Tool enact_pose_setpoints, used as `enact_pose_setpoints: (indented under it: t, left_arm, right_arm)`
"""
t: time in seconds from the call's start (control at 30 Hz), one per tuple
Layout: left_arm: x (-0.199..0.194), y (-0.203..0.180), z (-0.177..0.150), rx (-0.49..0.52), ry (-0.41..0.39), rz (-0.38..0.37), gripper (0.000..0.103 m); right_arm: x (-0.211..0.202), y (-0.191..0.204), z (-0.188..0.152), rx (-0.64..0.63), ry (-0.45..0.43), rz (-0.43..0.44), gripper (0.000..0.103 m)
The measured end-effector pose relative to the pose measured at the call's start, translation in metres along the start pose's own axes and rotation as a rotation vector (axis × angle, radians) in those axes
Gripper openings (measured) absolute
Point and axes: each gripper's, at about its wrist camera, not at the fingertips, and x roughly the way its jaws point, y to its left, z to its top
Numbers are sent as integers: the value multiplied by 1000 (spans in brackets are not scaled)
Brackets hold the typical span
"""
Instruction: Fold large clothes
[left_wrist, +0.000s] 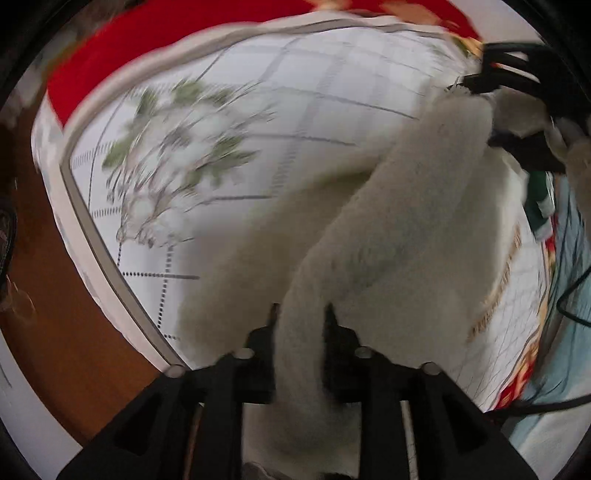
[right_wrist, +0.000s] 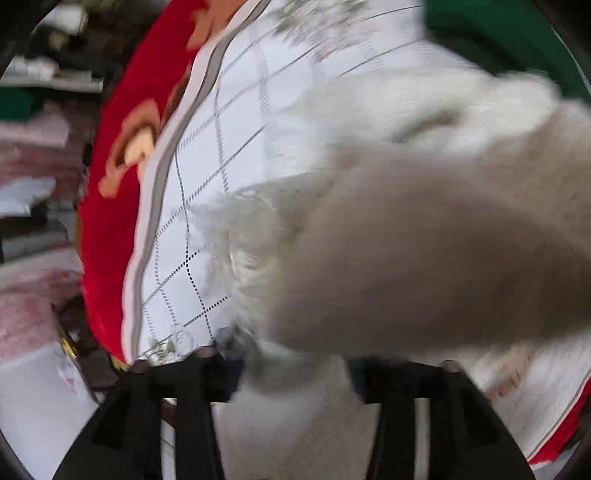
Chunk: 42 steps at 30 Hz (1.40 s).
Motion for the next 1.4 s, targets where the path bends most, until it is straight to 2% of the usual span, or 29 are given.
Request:
enact_pose_setpoints:
  t: [0.03, 0.07, 0.13, 0.17, 0.23, 0.33, 0.37, 0.4, 0.5, 0.57, 0.6, 0.63, 0.67, 0.7, 0.73, 0.77, 0.8, 0.9, 1.0, 1.07, 1.17, 1.23, 1.27, 1.3, 1.4]
  left_arm:
    - [-1, 9, 2, -18, -4, -14, 38]
    - [-5, 16, 3, -28, -16, -30, 42]
    - [-16, 26, 4, -39, -46, -11, 79]
    - [-21, 29, 3, -41, -59, -8, 84]
    - [-22, 31, 4, -33, -69, 9, 85]
    - [-3, 25, 4, -3, -46, 80, 85]
    - [4, 24, 4, 0, -45, 101, 85]
    - [13, 23, 5, 1, -46, 124, 86]
    - [31, 25, 9, -17, -39, 150, 92]
    - [33, 25, 12, -26, -42, 155, 93]
    - [33, 24, 13, -26, -46, 162, 93]
    - [32, 22, 14, -17, -48, 174, 93]
    - [32, 18, 16, -5, -50, 186, 93]
    - [31, 13, 17, 16, -56, 208, 93]
    - [29, 8, 17, 41, -64, 232, 93]
    - [29, 2, 18, 61, -69, 252, 93]
    - [28, -4, 18, 83, -78, 274, 93]
    - [21, -22, 20, 124, -95, 323, 93]
    - [4, -38, 20, 149, -129, 354, 93]
    - [-12, -49, 22, 163, -159, 363, 93]
    - [-32, -69, 15, 175, -208, 353, 93]
    - [-37, -78, 11, 194, -225, 358, 93]
    - [-38, -88, 7, 210, -225, 361, 93]
    - [-37, -86, 8, 219, -220, 364, 93]
    - [-34, -96, -2, 221, -204, 358, 93]
  right_arm:
    - [5, 6, 2, -5, -2, 23, 70]
    - [3, 8, -1, -15, -10, 52, 78]
    - [-13, 4, -7, -53, -27, 174, 82]
    - [-20, -1, -13, -66, -30, 234, 82]
    - [-48, -31, -24, -61, -79, 320, 82]
    - [-83, -88, -35, -10, -199, 233, 82]
    - [-89, -116, -35, 34, -227, 171, 82]
    - [-88, -140, -34, 77, -233, 129, 82]
    - [-63, -200, -21, 176, -206, 110, 82]
    - [-30, -227, -8, 200, -152, 197, 82]
    - [-16, -234, -3, 211, -129, 271, 82]
    - [1, -240, 2, 232, -113, 382, 82]
    - [5, -240, 4, 240, -127, 414, 82]
    - [5, -239, 3, 234, -154, 422, 76]
    - [2, -238, 0, 221, -177, 427, 64]
    - [-1, -237, -7, 215, -192, 433, 46]
    - [-6, -242, -16, 231, -213, 447, 35]
    - [-19, -266, -54, 347, -251, 501, 30]
    - [-39, -300, -111, 472, -286, 456, 29]
    - [-52, -335, -170, 612, -292, 420, 29]
    - [-66, -373, -256, 735, -275, 289, 29]
    - [-61, -390, -300, 779, -209, 224, 35]
    - [-55, -396, -312, 796, -181, 218, 41]
    - [-49, -401, -323, 809, -149, 216, 47]
    - [-55, -403, -332, 741, -83, 181, 53]
